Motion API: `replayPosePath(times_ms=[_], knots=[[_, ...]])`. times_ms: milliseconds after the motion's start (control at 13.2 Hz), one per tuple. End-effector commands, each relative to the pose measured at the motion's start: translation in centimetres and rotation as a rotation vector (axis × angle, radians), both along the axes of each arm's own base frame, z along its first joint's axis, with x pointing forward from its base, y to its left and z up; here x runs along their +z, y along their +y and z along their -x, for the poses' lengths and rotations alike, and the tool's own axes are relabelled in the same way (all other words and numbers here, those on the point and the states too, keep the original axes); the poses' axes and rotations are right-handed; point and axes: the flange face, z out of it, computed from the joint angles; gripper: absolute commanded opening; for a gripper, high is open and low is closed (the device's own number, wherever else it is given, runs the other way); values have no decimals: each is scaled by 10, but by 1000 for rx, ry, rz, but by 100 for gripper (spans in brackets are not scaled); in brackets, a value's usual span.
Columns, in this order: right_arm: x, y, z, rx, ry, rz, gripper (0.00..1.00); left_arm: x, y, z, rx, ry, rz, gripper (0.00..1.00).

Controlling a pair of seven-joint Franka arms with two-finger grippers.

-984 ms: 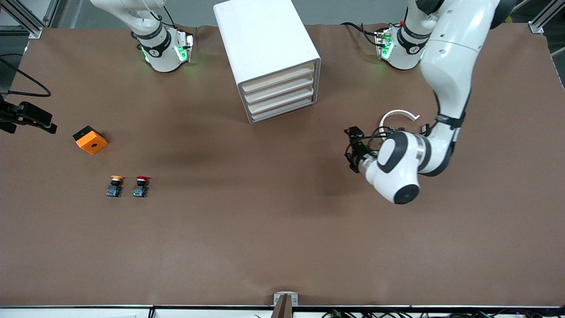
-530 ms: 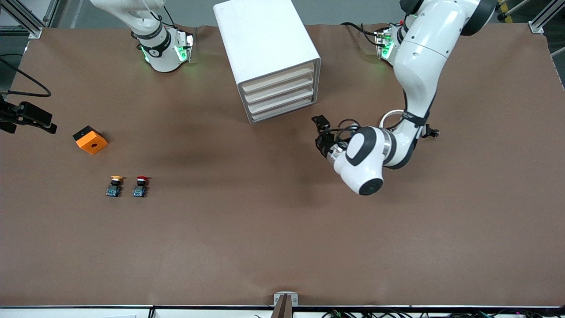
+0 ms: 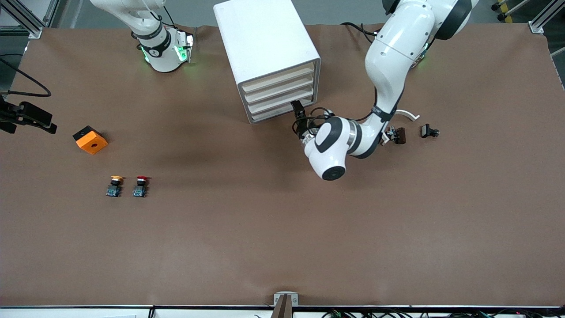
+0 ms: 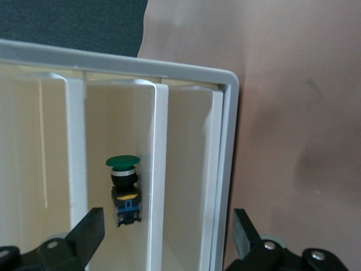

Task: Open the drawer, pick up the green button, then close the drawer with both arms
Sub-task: 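Move the left gripper to the handle of the white cabinet drawer, then grip the drawer handle and pull the drawer open with the left gripper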

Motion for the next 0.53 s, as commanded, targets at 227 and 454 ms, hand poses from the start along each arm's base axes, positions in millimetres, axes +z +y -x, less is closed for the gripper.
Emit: replayPosePath(times_ms=[227,454], knots=[[5,1,0,10,-7,3,100,-26,-29,37,-48,59,-31,92],[5,1,0,10,-7,3,100,-27,-40,52,-72,62,-42,82]])
